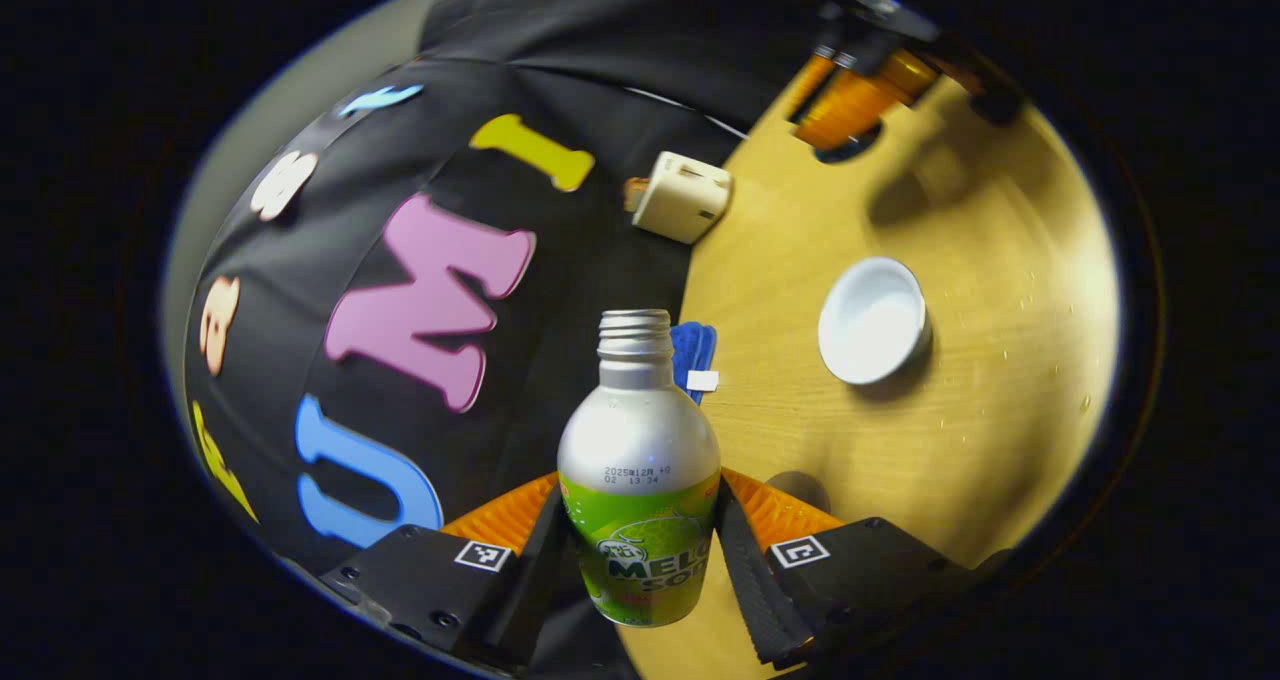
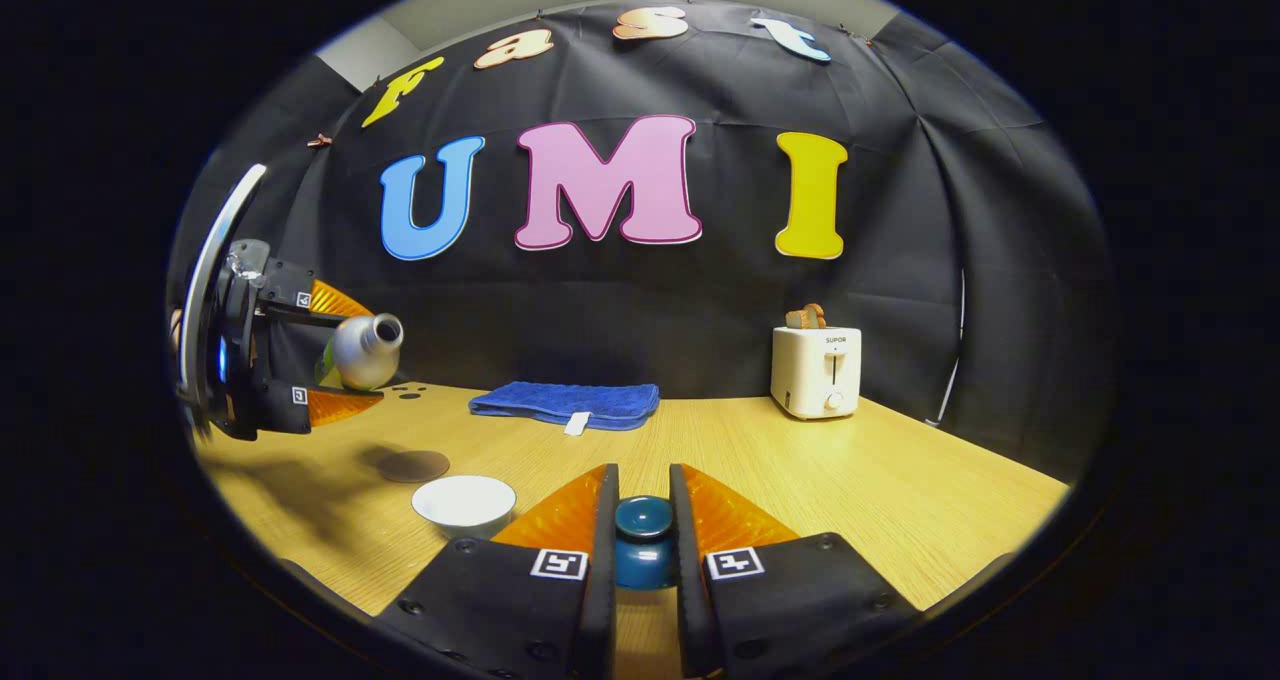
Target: Open the teacup lid with one hand, grasp the water bottle and pour water into the teacup with the other hand; after pouring, place the water bottle on the coaster and then close the teacup lid.
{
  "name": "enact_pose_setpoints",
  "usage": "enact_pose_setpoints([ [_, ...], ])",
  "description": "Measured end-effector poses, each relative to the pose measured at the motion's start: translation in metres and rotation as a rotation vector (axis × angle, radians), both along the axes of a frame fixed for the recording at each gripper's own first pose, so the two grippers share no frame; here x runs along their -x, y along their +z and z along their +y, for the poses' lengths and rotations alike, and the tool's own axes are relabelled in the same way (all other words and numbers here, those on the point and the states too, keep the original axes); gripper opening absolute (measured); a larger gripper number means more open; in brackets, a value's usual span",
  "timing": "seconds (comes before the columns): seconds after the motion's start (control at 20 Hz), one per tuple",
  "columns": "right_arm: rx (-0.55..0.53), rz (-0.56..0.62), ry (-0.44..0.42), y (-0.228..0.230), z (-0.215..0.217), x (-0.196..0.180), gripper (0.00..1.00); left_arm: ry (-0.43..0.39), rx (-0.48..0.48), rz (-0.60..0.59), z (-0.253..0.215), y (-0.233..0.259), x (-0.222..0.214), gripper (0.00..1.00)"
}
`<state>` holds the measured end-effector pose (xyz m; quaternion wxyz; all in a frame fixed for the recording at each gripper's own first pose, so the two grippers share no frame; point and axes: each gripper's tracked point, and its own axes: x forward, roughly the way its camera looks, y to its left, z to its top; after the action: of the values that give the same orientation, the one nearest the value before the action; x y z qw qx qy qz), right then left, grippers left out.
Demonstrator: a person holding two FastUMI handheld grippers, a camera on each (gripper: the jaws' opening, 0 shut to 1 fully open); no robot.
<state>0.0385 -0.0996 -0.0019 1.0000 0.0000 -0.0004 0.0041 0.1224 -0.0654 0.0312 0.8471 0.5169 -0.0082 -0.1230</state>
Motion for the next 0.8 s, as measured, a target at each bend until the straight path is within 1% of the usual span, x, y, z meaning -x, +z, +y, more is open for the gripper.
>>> enact_pose_setpoints([
  [0.15, 0.0, 0.0, 0.0, 0.0, -0.001, 0.0, 0.29, 0.038, 0.402, 0.022, 0.015, 0.014, 0.002, 0.79],
  [0.25, 0.0, 0.0, 0.0, 0.0, -0.001, 0.0, 0.29, 0.048, 0.657, 0.03, 0.025, 0.026, 0.0, 0.79],
  [0.3, 0.0, 0.0, 0.0, 0.0, 0.0, 0.0, 0.29, 0.048, 0.762, 0.034, 0.027, 0.027, -0.005, 0.79],
  [0.4, 0.0, 0.001, 0.0, 0.0, 0.0, 0.0, 0.28, 0.057, 0.93, 0.053, 0.032, 0.015, -0.019, 0.79],
  [0.5, 0.0, 0.001, 0.001, 0.0, -0.001, 0.0, 0.29, 0.057, 1.053, 0.08, 0.032, 0.002, -0.029, 0.79],
  [0.55, 0.0, 0.001, 0.001, 0.001, -0.001, 0.0, 0.29, 0.055, 1.092, 0.092, 0.031, -0.002, -0.034, 0.79],
  [0.65, 0.0, 0.001, 0.001, 0.0, -0.001, 0.0, 0.28, 0.058, 1.113, 0.117, 0.031, -0.014, -0.035, 0.8],
  [0.8, 0.0, 0.001, 0.001, 0.0, -0.001, 0.0, 0.28, 0.069, 1.098, 0.127, 0.028, -0.026, -0.042, 0.8],
])
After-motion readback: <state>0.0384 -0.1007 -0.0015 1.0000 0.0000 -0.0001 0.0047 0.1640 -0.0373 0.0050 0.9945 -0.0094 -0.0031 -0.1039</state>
